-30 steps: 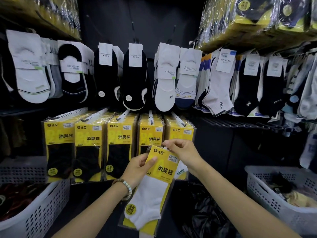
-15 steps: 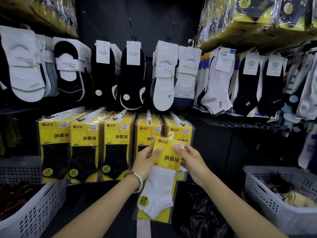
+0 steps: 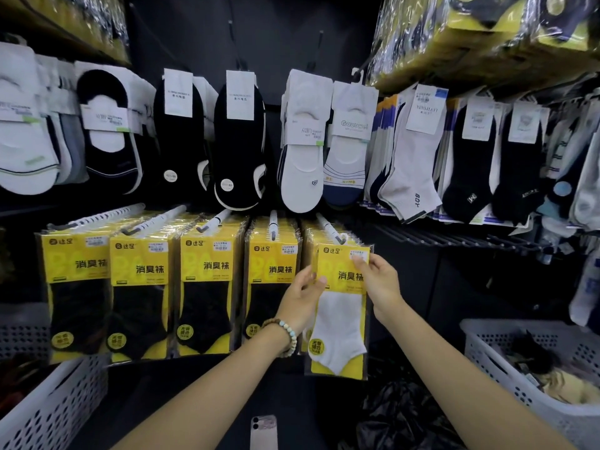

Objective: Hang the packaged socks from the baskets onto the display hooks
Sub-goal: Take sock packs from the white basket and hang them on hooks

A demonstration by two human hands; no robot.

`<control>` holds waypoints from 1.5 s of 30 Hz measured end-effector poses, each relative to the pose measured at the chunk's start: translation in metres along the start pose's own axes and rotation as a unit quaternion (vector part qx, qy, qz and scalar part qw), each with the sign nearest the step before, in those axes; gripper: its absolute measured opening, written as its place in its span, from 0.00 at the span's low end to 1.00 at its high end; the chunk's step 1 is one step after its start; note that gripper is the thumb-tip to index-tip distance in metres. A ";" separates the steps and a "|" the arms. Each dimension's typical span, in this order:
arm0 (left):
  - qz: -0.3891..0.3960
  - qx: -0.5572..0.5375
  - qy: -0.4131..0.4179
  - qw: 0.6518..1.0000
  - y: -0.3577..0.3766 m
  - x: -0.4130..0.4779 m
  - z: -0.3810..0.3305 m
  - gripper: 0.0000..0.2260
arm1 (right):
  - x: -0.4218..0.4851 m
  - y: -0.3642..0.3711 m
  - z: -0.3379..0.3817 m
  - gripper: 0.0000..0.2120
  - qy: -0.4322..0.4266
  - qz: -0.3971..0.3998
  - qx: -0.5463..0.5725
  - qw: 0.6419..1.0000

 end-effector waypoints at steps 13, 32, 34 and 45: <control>-0.002 0.155 0.036 0.987 -0.035 -0.010 0.039 0.22 | -0.010 -0.020 -0.031 0.20 -0.033 -0.053 -0.128 0.990; 0.066 0.392 -0.229 0.889 -0.194 -0.278 0.309 0.20 | -0.297 -0.070 -0.357 0.26 0.190 0.332 -0.442 0.811; 0.058 0.389 -0.260 0.882 -0.206 -0.299 0.340 0.19 | -0.315 -0.080 -0.388 0.28 0.230 0.359 -0.455 0.782; 0.087 0.339 -0.436 0.829 -0.215 -0.348 0.457 0.26 | -0.385 -0.105 -0.487 0.17 0.400 0.358 -0.431 0.725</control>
Point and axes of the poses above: each hand's wrist, its own x-axis towards the middle knuckle, its own y-axis out of the palm, z = x × y, the point moved 6 cm from there along x, towards the middle knuckle, and after that the axes turned 7 degrees about -z, right-handed, at the moved point
